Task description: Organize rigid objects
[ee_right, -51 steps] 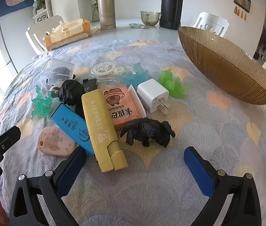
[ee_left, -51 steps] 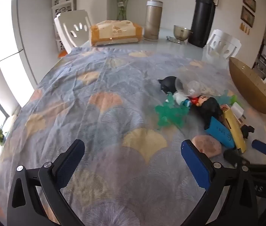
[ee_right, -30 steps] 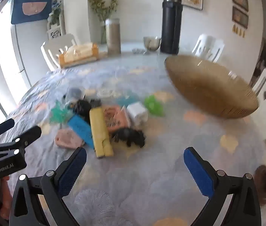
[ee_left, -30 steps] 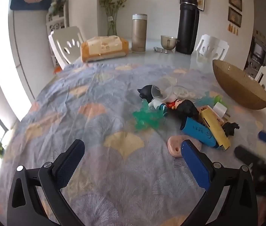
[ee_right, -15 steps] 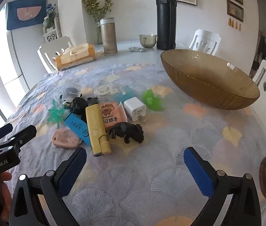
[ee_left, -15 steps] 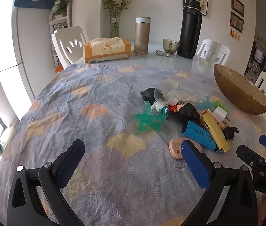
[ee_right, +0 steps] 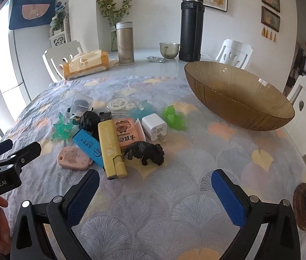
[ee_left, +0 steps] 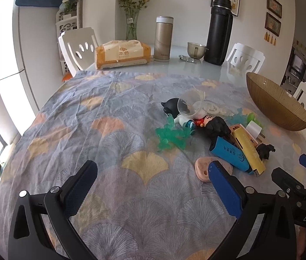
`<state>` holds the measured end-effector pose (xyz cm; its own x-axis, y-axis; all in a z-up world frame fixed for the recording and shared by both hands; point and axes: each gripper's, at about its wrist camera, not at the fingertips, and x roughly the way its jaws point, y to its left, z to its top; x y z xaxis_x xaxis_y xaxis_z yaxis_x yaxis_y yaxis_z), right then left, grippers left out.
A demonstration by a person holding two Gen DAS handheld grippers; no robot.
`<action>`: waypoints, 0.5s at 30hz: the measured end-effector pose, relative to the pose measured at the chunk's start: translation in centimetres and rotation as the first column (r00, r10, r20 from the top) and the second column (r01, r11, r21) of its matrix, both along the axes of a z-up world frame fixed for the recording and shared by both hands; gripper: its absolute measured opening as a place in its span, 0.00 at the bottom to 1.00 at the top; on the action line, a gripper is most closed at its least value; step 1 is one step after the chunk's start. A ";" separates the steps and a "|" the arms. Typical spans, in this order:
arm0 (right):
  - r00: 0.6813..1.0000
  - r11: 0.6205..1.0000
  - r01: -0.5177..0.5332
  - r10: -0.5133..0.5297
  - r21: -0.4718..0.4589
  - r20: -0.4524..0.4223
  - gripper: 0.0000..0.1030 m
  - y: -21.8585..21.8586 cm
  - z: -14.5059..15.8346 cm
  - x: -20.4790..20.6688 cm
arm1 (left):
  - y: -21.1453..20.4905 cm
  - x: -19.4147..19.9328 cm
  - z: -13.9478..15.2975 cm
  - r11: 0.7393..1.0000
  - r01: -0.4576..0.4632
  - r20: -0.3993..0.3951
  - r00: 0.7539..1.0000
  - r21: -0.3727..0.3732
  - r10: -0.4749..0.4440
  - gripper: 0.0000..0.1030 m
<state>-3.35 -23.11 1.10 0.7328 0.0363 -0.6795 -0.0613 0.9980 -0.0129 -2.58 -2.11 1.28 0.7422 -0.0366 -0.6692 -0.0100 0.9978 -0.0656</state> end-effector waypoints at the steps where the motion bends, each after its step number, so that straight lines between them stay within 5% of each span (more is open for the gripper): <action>1: 1.000 1.000 -0.001 0.001 -0.004 0.001 1.00 0.0 0.0 0.0 | 0.1 0.0 0.0 1.000 -0.001 0.000 1.000 -0.002 0.001 0.99; 15: 1.000 1.000 0.001 -0.001 -0.017 0.005 1.00 0.2 0.0 -0.1 | 0.0 0.1 -0.1 1.000 -0.001 -0.005 1.000 -0.007 0.001 0.99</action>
<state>-3.44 -22.95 1.11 0.7362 0.0236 -0.6763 -0.0600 0.9977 -0.0305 -2.49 -2.10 1.19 0.7386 -0.0401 -0.6729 -0.0118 0.9973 -0.0724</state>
